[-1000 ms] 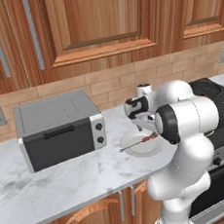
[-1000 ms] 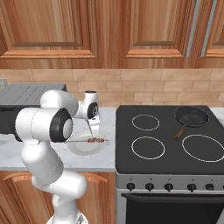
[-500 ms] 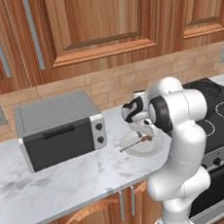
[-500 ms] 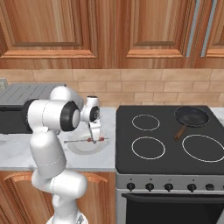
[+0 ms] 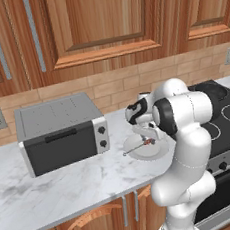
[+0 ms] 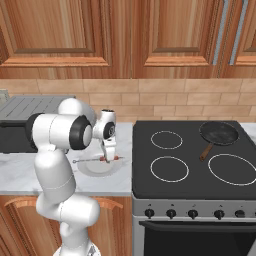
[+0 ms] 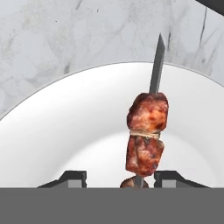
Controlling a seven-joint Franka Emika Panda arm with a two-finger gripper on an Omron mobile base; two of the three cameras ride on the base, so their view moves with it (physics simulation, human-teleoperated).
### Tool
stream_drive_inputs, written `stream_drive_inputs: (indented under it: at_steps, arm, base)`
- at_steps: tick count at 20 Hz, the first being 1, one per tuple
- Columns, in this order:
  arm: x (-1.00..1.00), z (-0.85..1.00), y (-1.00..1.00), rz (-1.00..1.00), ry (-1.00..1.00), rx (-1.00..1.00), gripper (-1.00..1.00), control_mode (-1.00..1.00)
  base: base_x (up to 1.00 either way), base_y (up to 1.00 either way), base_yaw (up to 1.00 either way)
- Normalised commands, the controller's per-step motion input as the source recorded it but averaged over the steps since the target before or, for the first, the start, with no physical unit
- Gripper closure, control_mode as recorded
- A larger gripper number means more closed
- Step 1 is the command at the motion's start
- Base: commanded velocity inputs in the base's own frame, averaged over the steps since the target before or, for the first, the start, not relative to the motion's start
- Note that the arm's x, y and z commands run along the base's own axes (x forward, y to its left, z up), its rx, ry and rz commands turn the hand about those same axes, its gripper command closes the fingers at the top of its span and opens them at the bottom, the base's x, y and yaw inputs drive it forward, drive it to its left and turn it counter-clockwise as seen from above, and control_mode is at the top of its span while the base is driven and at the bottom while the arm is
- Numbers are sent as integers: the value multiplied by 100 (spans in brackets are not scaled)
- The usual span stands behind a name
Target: Place the cold items (potato and lemon) from the fridge in one tupperware on the dining counter. Place the warm items (hot dog and kebab skewer) in the stove area in another tupperware.
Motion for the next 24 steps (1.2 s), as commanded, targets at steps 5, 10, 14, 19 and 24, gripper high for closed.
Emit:
stream_drive_inputs:
  at_steps: [5, 10, 14, 19, 24]
  arm:
    - [-4, -2, 0, -2, -2, 1, 100, -100]
    - [-36, 20, 0, -3, -1, 0, 100, -100]
    - [-97, 42, -9, 3, -14, 7, 100, -100]
    - [-100, 63, -9, 9, -15, 5, 100, -100]
    - [-90, 100, 6, 10, 0, -5, 100, -100]
  base:
    - [0, 0, 0]
    - [0, 0, 0]
    - [0, 0, 0]
    - [0, 0, 0]
    - [0, 0, 0]
